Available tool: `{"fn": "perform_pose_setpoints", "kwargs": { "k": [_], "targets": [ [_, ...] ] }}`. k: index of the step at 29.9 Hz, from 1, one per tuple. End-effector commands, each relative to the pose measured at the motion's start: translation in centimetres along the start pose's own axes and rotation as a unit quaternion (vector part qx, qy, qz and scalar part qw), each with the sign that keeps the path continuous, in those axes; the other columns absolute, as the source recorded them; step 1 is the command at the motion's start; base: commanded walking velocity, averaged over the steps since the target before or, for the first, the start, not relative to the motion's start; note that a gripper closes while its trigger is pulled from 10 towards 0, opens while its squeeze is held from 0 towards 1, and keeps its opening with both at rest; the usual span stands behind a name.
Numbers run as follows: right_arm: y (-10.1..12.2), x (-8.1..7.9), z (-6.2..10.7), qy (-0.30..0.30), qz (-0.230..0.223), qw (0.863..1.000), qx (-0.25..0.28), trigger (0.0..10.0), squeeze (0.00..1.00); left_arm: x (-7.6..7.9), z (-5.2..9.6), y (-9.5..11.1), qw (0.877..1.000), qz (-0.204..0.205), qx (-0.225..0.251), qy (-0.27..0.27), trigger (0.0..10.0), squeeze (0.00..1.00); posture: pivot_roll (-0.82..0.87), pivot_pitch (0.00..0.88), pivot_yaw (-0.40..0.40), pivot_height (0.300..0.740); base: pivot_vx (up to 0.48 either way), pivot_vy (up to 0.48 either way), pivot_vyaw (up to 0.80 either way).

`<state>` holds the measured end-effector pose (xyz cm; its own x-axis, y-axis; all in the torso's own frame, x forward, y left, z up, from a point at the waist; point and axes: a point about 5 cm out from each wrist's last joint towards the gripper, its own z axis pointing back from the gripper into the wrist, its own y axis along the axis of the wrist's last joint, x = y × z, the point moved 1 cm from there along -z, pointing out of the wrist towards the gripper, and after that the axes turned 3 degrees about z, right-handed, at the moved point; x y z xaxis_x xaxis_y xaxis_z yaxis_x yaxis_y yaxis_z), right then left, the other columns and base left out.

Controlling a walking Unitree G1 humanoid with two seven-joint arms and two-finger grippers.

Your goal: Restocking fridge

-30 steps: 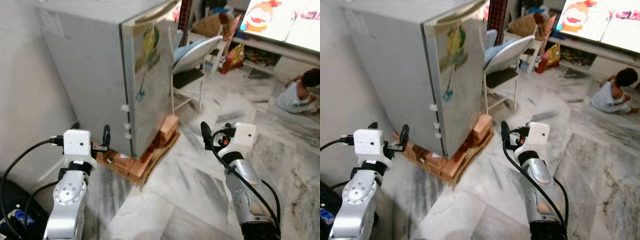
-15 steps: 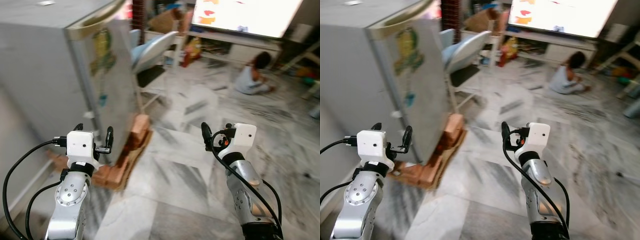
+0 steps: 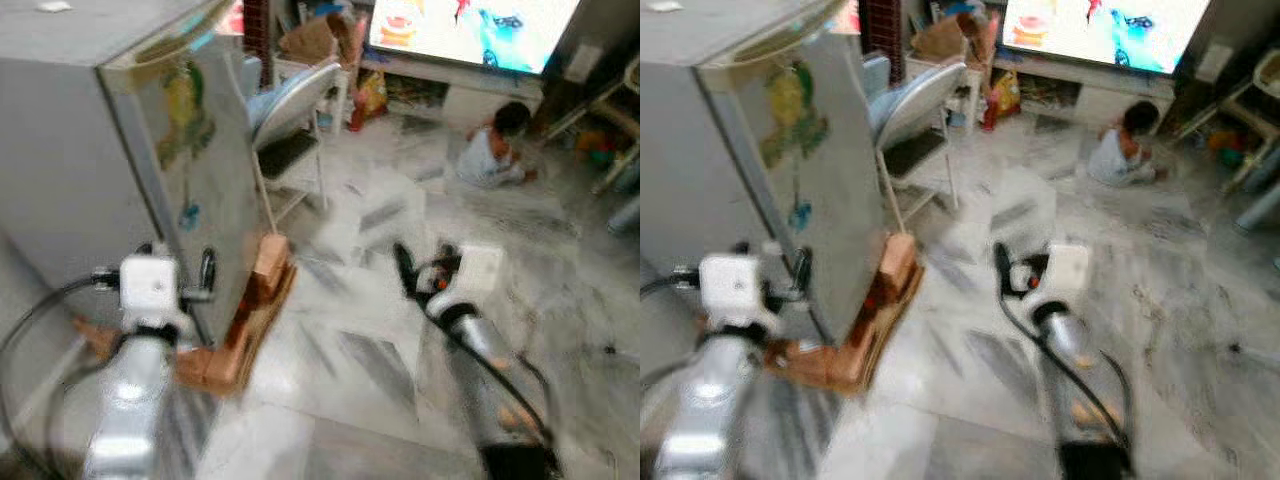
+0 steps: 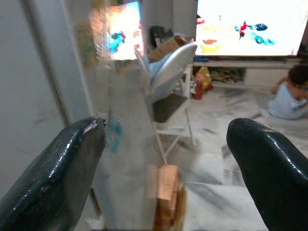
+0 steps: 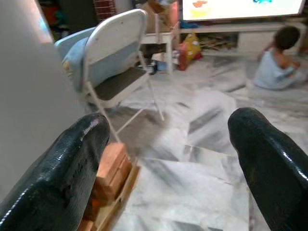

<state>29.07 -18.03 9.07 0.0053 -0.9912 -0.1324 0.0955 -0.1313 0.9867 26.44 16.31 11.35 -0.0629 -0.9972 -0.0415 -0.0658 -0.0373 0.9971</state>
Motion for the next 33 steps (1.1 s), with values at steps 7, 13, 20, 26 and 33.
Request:
{"fn": "perform_pose_setpoints", "kwargs": {
  "k": [7,13,20,26,33],
  "targets": [
    [0.6,-1.4,-0.4,0.019,-0.002,1.000,0.013,10.0,0.00,-0.9,0.1,0.4,1.000,-0.006,0.005,0.010,10.0,0.00,0.09,0.006,-0.053,0.740,0.181,0.272,0.00],
    [0.6,-1.4,-0.5,0.018,-0.001,1.000,0.012,10.0,0.00,-0.5,0.1,0.3,1.000,-0.003,0.001,-0.001,10.0,0.00,0.09,0.009,-0.055,0.740,0.000,0.000,0.00],
    [0.4,-1.5,-0.4,0.019,-0.001,1.000,0.004,10.0,0.00,-0.8,-0.4,0.5,1.000,-0.022,0.001,-0.015,10.0,0.00,0.09,0.012,-0.058,0.740,0.000,0.000,-0.46],
    [0.4,-1.5,-0.3,0.018,0.001,1.000,0.005,10.0,0.00,-1.5,-0.7,0.7,1.000,-0.021,0.000,-0.011,10.0,0.00,0.08,0.016,-0.059,0.740,0.000,0.000,-0.80],
    [0.2,-1.5,0.1,0.021,0.001,1.000,-0.001,10.0,0.00,-4.3,-1.8,0.7,0.997,-0.058,-0.008,0.054,10.0,0.00,0.08,0.031,-0.067,0.740,0.000,0.000,-0.57]
  ]
}}
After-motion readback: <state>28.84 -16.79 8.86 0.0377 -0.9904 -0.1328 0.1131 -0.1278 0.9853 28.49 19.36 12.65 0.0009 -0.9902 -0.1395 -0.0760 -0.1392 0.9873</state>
